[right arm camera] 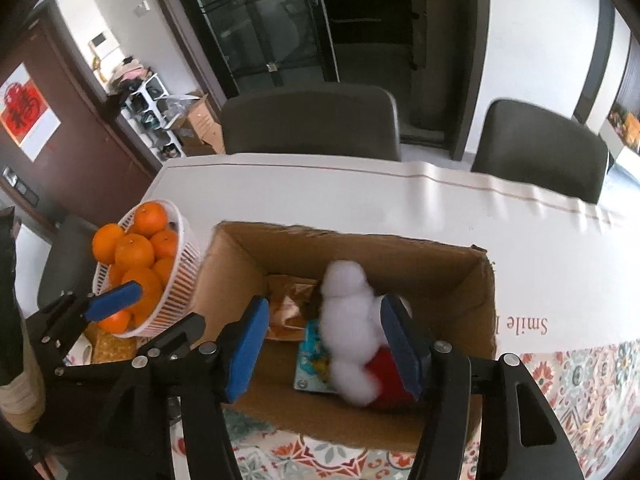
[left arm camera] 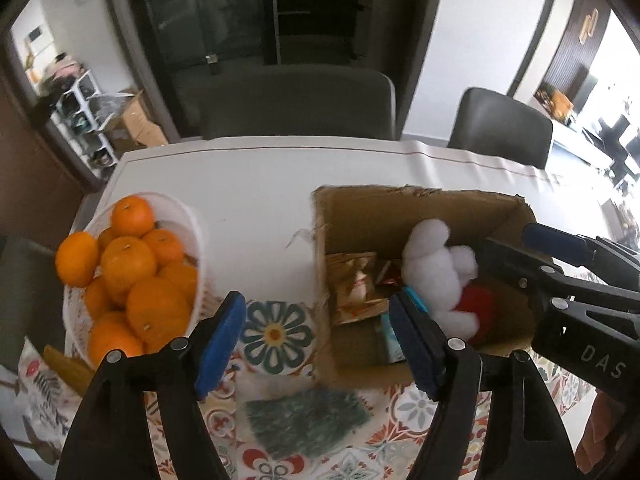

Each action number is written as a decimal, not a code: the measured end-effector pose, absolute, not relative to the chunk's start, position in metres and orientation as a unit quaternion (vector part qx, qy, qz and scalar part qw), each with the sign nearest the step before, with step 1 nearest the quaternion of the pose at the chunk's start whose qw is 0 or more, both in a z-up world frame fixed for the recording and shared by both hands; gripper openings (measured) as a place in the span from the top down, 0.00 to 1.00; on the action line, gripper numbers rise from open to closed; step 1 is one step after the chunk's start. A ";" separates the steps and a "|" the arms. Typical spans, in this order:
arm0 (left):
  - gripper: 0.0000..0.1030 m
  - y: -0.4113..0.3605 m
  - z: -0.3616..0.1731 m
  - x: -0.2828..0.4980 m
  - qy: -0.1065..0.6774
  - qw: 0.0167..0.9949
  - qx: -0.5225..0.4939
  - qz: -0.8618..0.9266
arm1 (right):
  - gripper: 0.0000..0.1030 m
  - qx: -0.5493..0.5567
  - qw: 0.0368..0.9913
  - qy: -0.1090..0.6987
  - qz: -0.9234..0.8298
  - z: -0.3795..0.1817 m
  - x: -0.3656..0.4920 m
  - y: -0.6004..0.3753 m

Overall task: Organize soft objects
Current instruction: 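Move the right tool from the box to the green fuzzy glove, then grasp the green fuzzy glove with the right tool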

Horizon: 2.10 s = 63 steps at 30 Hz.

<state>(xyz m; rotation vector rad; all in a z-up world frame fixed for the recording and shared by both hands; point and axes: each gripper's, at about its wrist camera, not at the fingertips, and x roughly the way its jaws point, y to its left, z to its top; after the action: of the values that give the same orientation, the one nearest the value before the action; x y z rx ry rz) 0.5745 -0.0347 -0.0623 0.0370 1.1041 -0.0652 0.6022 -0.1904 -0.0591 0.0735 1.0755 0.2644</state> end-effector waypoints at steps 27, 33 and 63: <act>0.11 0.055 -0.090 0.406 0.486 0.870 0.002 0.081 | 0.37 0.020 0.868 0.463 0.179 -0.089 0.463 -0.113; 0.11 0.069 -0.118 0.387 0.508 0.856 -0.020 0.091 | 0.21 0.011 0.856 0.477 0.197 -0.117 0.456 -0.100; 0.11 0.120 -0.210 0.377 0.572 0.795 -0.090 0.178 | 0.38 -0.175 0.783 0.545 0.244 -0.239 0.481 -0.005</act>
<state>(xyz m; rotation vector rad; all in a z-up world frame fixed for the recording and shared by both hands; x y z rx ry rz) 0.3775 0.1200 -0.2095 -0.1934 1.2301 0.3826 0.4810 -0.0047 -0.2388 -0.3771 1.1754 0.5269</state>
